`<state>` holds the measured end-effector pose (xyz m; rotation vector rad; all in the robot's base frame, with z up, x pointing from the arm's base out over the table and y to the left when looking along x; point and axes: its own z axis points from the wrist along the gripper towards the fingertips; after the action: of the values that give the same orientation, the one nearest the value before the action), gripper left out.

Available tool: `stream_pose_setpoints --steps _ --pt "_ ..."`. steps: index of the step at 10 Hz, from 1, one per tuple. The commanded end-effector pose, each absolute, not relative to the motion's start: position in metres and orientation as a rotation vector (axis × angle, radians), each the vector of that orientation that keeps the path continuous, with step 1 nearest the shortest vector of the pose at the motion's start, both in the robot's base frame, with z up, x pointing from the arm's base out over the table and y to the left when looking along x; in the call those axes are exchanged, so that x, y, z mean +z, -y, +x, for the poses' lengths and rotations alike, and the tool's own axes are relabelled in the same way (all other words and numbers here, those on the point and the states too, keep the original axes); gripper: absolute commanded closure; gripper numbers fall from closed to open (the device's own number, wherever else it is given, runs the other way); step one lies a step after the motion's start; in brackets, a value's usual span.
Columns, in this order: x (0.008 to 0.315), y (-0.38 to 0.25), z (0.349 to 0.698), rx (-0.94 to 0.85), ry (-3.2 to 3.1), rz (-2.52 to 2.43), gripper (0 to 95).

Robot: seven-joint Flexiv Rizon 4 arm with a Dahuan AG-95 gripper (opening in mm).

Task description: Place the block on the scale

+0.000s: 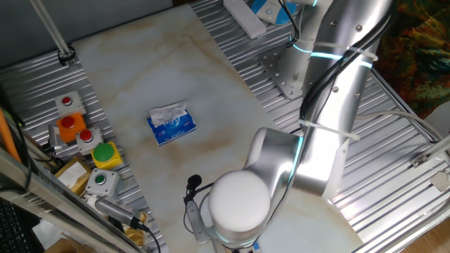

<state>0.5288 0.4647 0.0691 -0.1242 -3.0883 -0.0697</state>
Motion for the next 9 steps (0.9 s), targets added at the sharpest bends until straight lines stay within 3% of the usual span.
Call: stream_pose_setpoints --steps 1,9 --pt "0.0686 -0.4641 0.5280 -0.068 3.093 -0.123 95.0" --pt "0.0593 -0.4656 0.5283 -0.039 3.104 -0.135 95.0"
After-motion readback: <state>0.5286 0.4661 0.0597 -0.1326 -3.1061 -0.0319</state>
